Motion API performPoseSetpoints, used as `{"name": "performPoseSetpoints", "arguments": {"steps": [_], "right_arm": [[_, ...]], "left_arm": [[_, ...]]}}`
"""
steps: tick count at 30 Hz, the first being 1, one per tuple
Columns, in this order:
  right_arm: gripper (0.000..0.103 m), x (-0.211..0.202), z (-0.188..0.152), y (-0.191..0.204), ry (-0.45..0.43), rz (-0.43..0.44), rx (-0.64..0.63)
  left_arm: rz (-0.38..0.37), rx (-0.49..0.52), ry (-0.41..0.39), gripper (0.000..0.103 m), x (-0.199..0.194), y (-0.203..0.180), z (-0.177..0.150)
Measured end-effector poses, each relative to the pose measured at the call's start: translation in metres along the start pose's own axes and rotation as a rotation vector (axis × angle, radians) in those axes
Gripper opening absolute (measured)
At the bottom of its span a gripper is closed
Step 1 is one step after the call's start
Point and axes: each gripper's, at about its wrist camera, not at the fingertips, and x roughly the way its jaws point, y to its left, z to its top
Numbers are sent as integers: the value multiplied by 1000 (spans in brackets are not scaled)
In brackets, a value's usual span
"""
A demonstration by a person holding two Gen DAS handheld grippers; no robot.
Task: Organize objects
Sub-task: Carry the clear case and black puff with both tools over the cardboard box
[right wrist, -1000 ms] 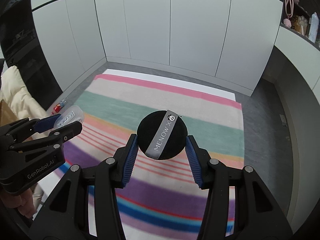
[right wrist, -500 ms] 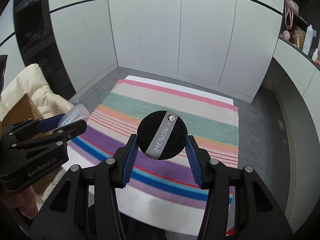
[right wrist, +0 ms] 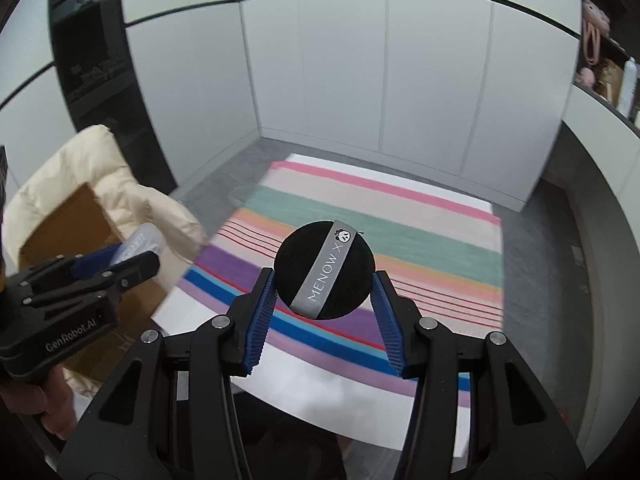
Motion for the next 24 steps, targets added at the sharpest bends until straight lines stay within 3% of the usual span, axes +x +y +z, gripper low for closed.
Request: {"name": "performPoseSetpoints", "arguments": {"steps": [9, 19, 24], "right_arm": [[51, 14, 6, 63, -26, -17, -187], [51, 36, 18, 100, 4, 80, -167], [51, 40, 18, 134, 0, 118, -218]], "left_arm": [[54, -15, -18, 45, -8, 28, -8], [127, -77, -40, 45, -23, 83, -15], [171, -127, -55, 45, -36, 116, -19]]}}
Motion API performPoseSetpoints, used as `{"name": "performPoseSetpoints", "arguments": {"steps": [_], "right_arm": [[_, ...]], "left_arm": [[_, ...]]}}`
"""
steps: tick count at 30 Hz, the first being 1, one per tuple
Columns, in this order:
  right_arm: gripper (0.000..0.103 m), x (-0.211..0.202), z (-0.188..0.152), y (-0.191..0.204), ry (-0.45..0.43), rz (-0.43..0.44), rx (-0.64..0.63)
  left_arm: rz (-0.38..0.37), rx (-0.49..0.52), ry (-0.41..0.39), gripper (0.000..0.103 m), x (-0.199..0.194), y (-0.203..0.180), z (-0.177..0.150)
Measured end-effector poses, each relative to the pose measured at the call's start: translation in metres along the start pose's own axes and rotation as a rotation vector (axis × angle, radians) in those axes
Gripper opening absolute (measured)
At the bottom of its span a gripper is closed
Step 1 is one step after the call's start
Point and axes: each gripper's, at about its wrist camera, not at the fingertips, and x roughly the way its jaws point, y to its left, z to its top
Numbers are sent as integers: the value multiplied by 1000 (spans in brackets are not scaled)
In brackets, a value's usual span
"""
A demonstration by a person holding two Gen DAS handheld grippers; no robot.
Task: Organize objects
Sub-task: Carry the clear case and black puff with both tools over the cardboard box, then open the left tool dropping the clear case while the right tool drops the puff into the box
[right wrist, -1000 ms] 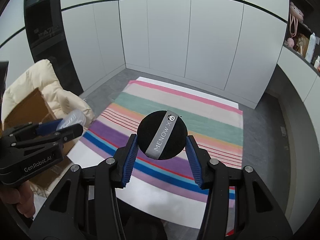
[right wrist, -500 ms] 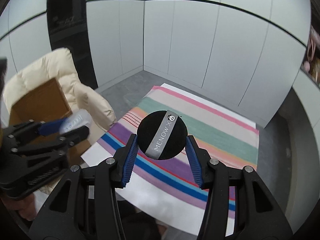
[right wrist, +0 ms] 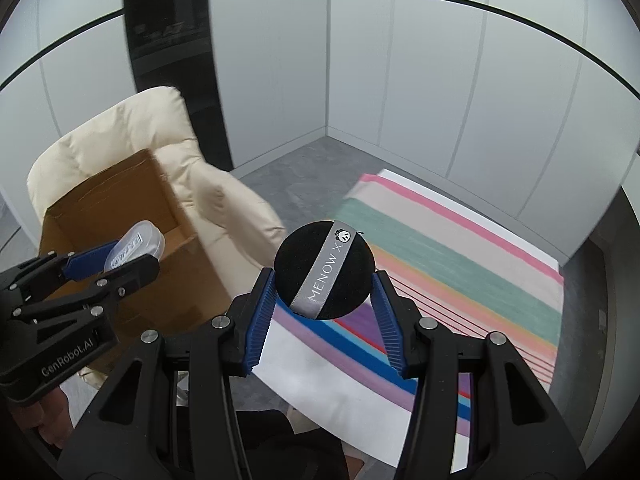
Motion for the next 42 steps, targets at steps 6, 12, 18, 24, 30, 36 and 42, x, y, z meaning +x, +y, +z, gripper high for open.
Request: {"name": "performPoseSetpoints", "arguments": {"steps": [6, 12, 18, 24, 30, 36, 42], "right_arm": [[51, 5, 8, 33, -8, 45, -34], [51, 13, 14, 68, -4, 92, -74], [51, 19, 20, 104, -2, 139, -119], [51, 25, 22, 139, 6, 179, -165], [51, 31, 24, 168, 18, 212, -199], [51, 34, 27, 187, 22, 230, -218], [51, 38, 28, 199, 29, 248, -229]], "left_arm": [[47, -54, -2, 45, -6, 37, -2], [94, -91, -14, 45, -16, 70, -4], [134, -134, -14, 45, -25, 105, -11], [170, -167, -17, 46, -33, 135, -20], [193, -179, -33, 65, -42, 156, -26], [267, -218, -78, 103, -61, 175, -27], [268, -287, -71, 103, -71, 196, -32]]}}
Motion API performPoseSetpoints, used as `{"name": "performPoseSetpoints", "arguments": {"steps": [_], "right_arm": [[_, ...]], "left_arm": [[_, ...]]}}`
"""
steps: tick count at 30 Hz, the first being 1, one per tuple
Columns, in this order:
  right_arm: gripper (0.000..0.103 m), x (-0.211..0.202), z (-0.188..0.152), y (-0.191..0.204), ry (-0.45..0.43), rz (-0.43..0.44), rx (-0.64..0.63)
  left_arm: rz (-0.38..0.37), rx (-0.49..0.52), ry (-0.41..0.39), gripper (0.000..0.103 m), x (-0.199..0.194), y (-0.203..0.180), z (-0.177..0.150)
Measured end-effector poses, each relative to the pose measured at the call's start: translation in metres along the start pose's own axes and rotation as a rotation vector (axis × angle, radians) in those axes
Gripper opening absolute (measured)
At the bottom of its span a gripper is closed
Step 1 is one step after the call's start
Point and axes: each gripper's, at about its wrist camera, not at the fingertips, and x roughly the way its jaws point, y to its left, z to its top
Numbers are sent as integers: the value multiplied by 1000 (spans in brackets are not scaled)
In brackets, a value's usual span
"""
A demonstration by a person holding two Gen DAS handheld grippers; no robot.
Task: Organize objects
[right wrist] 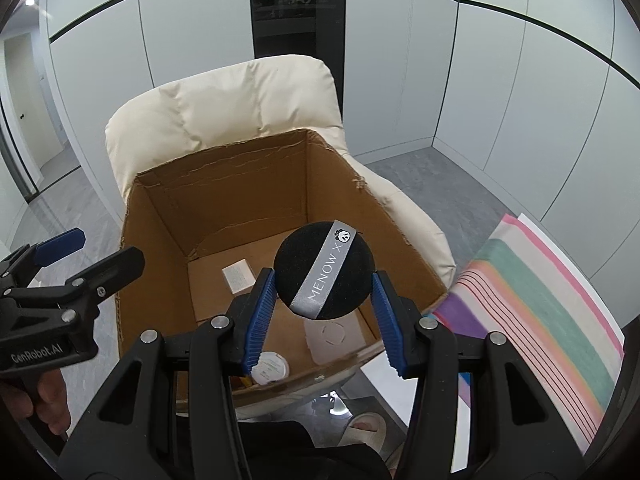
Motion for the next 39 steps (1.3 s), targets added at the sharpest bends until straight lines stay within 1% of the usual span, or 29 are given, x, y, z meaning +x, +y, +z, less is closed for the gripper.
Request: {"name": "performPoseSetpoints", "arguments": {"steps": [6, 8, 10, 12, 14, 19, 26, 32, 36, 39], "right_arm": [[51, 9, 5, 11, 9, 23, -9], [58, 11, 7, 14, 9, 21, -10], [93, 11, 7, 15, 6, 4, -12], [103, 9, 6, 14, -18, -40, -11], [103, 10, 7, 13, -10, -55, -9], [103, 15, 5, -3, 27, -52, 39], [103, 6, -5, -30, 23, -76, 69], [103, -8, -17, -63, 17, -129, 86], [103, -22, -29, -92, 4, -168, 117], [103, -30, -39, -119, 13, -193, 160]], "left_arm": [[33, -8, 3, 103, 3, 14, 1], [42, -19, 7, 103, 4, 19, 1], [42, -31, 10, 103, 5, 22, 2], [43, -32, 10, 103, 5, 23, 3], [44, -28, 10, 103, 7, 21, 2], [36, -27, 23, 103, 11, 15, 2], [-1, -7, 46, 103, 21, -9, 2], [-39, 11, 62, 103, 31, -40, 5], [-76, 33, 88, 103, 39, -71, 3], [-101, 68, 98, 103, 43, -99, 0]]}}
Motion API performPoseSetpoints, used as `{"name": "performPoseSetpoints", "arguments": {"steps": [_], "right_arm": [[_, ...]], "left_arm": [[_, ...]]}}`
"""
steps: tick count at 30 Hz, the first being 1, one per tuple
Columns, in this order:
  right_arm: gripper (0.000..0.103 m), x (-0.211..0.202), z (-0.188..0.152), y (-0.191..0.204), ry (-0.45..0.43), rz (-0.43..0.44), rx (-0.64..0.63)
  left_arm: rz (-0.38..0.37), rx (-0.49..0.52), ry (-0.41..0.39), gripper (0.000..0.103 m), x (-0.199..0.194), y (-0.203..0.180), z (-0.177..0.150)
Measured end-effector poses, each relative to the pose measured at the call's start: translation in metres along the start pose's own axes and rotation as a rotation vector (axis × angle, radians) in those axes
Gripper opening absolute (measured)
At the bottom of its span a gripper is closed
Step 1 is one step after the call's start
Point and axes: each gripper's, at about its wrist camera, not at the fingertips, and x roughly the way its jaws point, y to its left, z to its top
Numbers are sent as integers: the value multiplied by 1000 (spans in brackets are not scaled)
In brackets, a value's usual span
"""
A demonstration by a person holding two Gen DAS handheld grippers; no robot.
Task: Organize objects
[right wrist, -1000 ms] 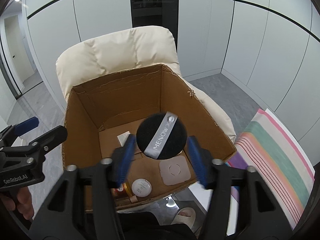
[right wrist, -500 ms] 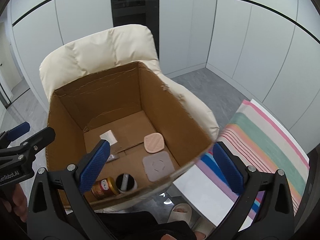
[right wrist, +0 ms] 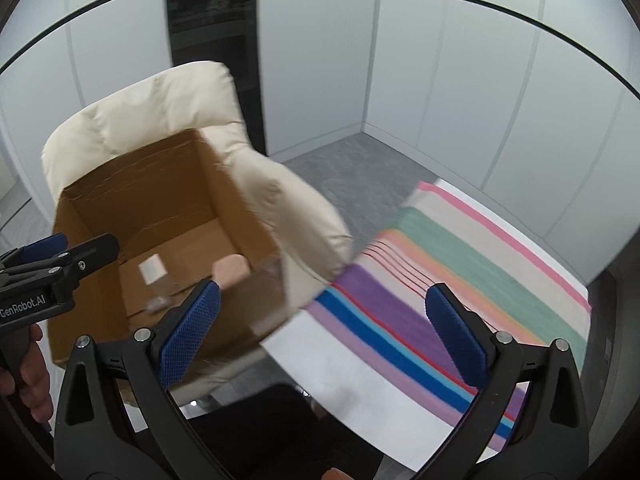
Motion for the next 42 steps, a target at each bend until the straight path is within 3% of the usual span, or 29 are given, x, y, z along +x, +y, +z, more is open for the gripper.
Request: {"name": "performPoseSetpoints", "arguments": {"steps": [9, 12, 17, 24, 27, 31, 34, 42], "right_arm": [[103, -28, -29, -93, 17, -88, 167], [103, -43, -43, -118, 27, -93, 235], [103, -77, -71, -140, 35, -162, 239], [103, -133, -118, -146, 32, -207, 263], [103, -157, -140, -139, 29, -223, 240], [103, -185, -162, -131, 25, -225, 228], [103, -197, -172, -127, 28, -230, 231], [103, -197, -173, -120, 32, -229, 229]], "left_arm": [[-58, 107, 20, 103, -2, -79, -1], [-63, 164, 8, 103, -15, -101, -10], [-99, 278, 26, 103, -38, -132, -39], [-122, 311, 32, 103, -82, -138, -82], [-31, 343, -34, 103, -102, -135, -97], [-62, 306, 29, 103, -112, -123, -114], [-72, 314, 68, 103, -115, -120, -125], [-60, 343, 49, 103, -120, -128, -134]]}}
